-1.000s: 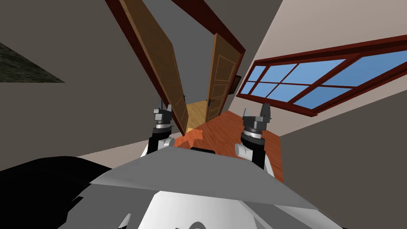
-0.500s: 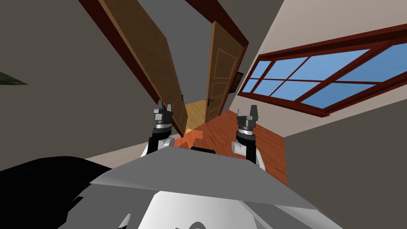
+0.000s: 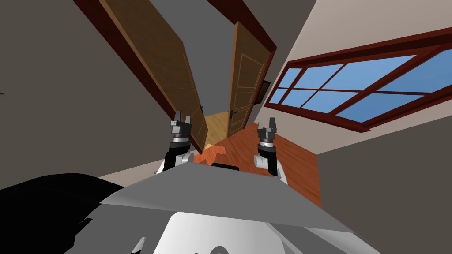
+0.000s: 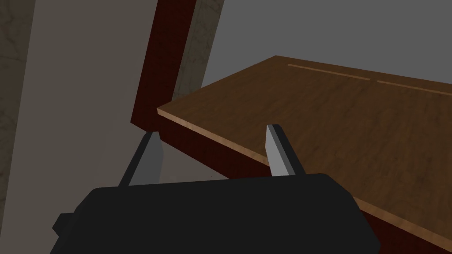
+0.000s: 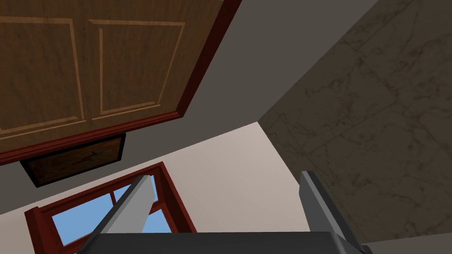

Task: Push the door open

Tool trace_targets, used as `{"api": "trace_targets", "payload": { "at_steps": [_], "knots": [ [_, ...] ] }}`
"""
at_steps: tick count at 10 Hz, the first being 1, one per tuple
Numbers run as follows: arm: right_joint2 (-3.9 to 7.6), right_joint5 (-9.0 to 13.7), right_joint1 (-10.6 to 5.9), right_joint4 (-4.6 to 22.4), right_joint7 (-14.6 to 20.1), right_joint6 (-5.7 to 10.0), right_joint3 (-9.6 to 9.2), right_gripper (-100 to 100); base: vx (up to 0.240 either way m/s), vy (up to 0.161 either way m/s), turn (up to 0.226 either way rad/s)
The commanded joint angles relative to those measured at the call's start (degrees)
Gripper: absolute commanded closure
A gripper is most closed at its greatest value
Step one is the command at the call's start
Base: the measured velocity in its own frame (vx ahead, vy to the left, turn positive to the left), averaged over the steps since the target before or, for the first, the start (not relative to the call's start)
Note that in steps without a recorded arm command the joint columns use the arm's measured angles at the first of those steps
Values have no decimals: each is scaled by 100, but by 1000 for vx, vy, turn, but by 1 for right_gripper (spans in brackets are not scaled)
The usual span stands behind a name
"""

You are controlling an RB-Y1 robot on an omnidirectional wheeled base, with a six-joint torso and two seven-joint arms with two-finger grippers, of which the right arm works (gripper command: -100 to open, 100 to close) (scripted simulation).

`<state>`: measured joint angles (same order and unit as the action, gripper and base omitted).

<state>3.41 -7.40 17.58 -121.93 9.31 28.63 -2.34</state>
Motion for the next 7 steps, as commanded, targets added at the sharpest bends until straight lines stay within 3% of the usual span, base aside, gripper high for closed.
{"api": "trace_targets", "payload": {
  "at_steps": [1, 7],
  "knots": [
    [29, -5, -93, 176, 53, -1, -66, -100, 96, -35, 7],
    [107, -39, -527, 933, 228, -14, -339, -100, 98, -39, 9]
  ]
}}
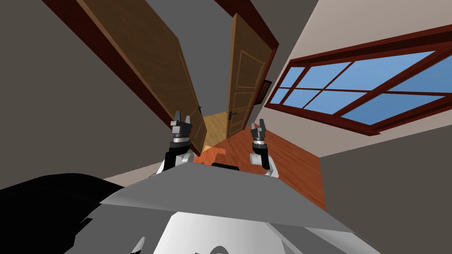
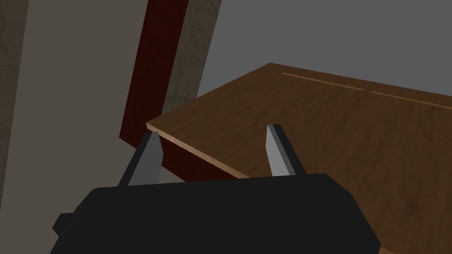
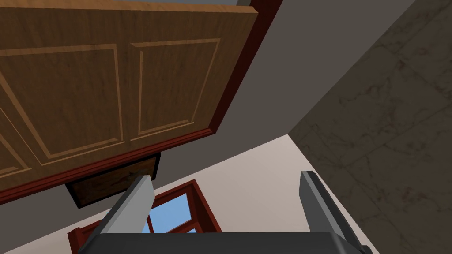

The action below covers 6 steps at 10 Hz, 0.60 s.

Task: Push the door open

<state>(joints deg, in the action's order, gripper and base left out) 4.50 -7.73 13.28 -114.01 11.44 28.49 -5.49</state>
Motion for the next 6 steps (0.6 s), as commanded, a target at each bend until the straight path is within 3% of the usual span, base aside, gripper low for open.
{"api": "trace_targets", "payload": {
  "at_steps": [1, 6],
  "knots": [
    [9, -12, -175, 277, 46, -2, -74, -100, 105, -54, 7],
    [60, -43, -574, 974, 207, -14, -326, -100, 99, -46, 11]
  ]
}}
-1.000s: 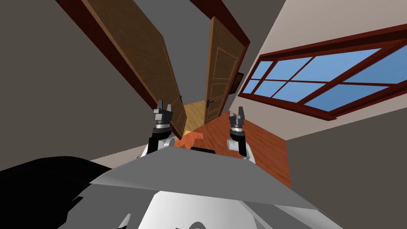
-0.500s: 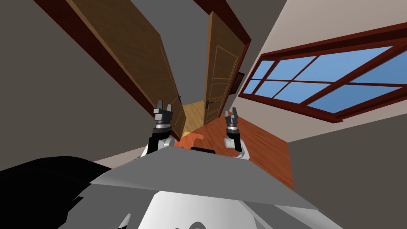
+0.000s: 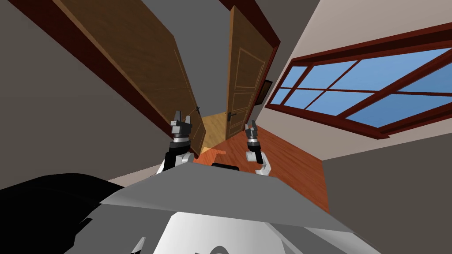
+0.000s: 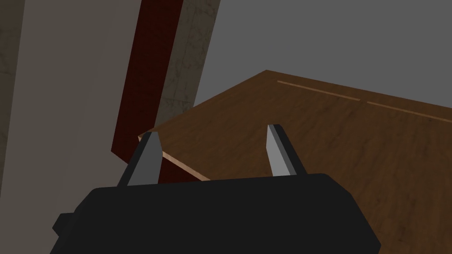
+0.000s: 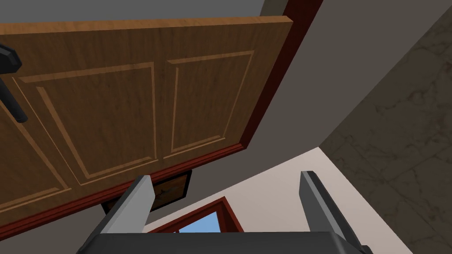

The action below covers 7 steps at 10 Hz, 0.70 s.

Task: Push the door open

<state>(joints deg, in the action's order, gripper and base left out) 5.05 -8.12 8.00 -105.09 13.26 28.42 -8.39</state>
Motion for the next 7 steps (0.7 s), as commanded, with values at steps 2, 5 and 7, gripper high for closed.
{"api": "trace_targets", "payload": {
  "at_steps": [2, 5, 7],
  "knots": [
    [23, -17, -212, 370, 92, -13, -140, -100, 99, -47, 11],
    [44, -37, -464, 811, 194, -21, -299, -100, 93, -58, 10],
    [56, -50, -634, 1108, 262, -26, -407, -100, 105, -59, 11]
  ]
}}
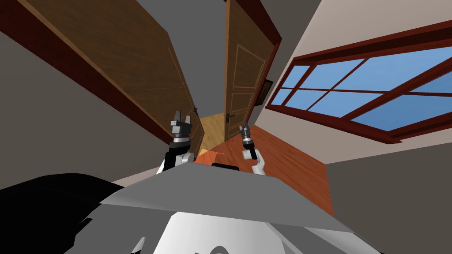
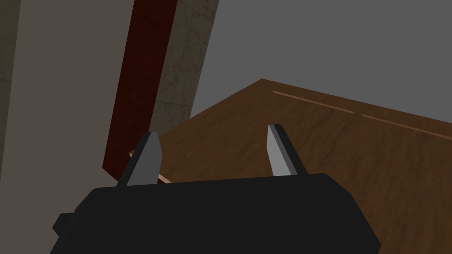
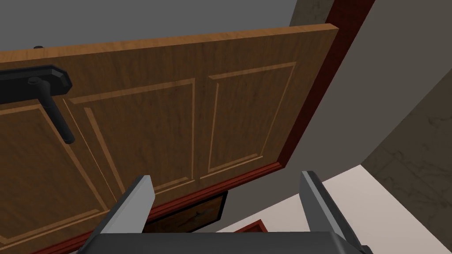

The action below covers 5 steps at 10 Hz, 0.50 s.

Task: Push the door open

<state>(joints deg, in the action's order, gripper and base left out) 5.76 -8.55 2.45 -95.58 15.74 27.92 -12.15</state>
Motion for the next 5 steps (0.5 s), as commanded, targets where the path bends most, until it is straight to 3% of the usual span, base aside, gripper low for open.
{"api": "trace_targets", "payload": {
  "at_steps": [1, 5],
  "knots": [
    [-15, -7, -80, 158, 14, 24, -31, -100, 73, -36, 7],
    [3, -33, -420, 753, 152, 14, -246, -100, 77, -43, 9]
  ]
}}
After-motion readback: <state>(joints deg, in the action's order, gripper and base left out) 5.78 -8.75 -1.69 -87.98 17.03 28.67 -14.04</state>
